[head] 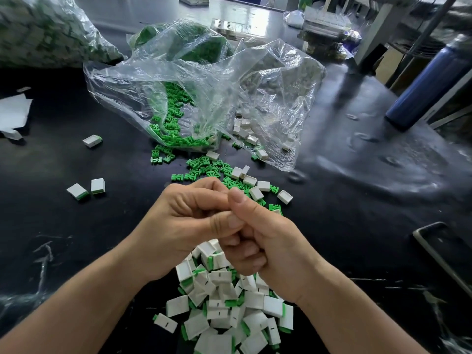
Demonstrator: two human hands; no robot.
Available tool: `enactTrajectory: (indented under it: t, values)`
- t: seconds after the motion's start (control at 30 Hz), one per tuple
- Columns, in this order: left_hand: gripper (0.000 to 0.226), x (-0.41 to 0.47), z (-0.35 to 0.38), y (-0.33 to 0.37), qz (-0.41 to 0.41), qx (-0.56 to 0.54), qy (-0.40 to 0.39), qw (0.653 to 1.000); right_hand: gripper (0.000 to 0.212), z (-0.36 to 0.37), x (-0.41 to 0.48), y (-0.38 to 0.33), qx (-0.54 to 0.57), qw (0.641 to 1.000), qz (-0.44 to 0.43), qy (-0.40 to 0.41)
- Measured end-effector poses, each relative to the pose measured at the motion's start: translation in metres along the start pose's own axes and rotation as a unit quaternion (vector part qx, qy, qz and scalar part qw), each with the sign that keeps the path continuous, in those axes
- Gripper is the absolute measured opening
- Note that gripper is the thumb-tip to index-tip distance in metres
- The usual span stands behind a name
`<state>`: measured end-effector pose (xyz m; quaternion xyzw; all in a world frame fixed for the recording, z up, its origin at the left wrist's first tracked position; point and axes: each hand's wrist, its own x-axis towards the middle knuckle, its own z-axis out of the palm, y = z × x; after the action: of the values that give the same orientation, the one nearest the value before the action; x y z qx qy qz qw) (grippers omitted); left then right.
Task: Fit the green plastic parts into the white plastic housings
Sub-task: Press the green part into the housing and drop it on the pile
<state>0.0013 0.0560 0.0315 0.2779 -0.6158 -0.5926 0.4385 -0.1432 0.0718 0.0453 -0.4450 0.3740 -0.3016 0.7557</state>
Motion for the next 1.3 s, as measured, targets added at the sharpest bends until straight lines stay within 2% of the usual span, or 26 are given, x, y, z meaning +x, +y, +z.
enactTrajectory:
  t: [0.2,0.33,0.47,0.57,0.6,0.73,0.83,1.0,1.1,1.23,1.3]
  values:
    - [0.035,-0.001,0.001,0.003,-0.015,-0.017,-0.006,1.000,0.037,0.000,-0.001,0.003,-0.016,1.000,-0.006,0.017]
    - [0.035,0.000,0.001,0.006,-0.052,-0.011,-0.003,0.999,0.038,-0.006,0.002,0.000,0.009,0.999,0.006,-0.043]
    - [0.015,0.000,0.007,0.007,-0.090,-0.016,0.030,0.995,0.049,-0.014,0.006,0.000,0.025,0.996,0.045,-0.066]
    - [0.017,0.001,0.011,0.007,-0.092,-0.014,0.060,0.994,0.072,-0.019,0.009,0.003,0.016,0.995,0.047,-0.083]
    - [0.018,0.001,0.012,0.007,-0.090,-0.011,0.064,0.994,0.073,-0.020,0.010,0.004,0.013,0.995,0.042,-0.084]
    - [0.020,0.001,0.013,0.005,-0.084,-0.012,0.079,0.993,0.058,-0.019,0.009,0.002,0.016,0.998,0.021,-0.063]
    - [0.019,0.001,0.013,0.003,-0.084,-0.004,0.081,0.993,0.045,-0.018,0.007,0.003,-0.025,1.000,0.014,-0.009]
    - [0.027,0.000,0.019,-0.003,-0.069,0.001,0.072,0.995,0.045,-0.013,0.005,0.006,-0.029,0.998,-0.018,0.050]
    - [0.033,-0.003,0.024,-0.006,-0.079,-0.017,0.068,0.994,0.047,-0.009,0.006,0.008,0.012,0.999,-0.012,0.042]
    - [0.016,-0.003,0.025,-0.006,-0.083,-0.041,0.061,0.994,0.048,-0.008,0.004,0.005,0.043,0.999,0.006,0.023]
    - [0.019,-0.003,0.024,-0.007,-0.077,-0.042,0.056,0.995,0.045,-0.007,0.003,0.003,0.054,0.998,0.003,0.013]
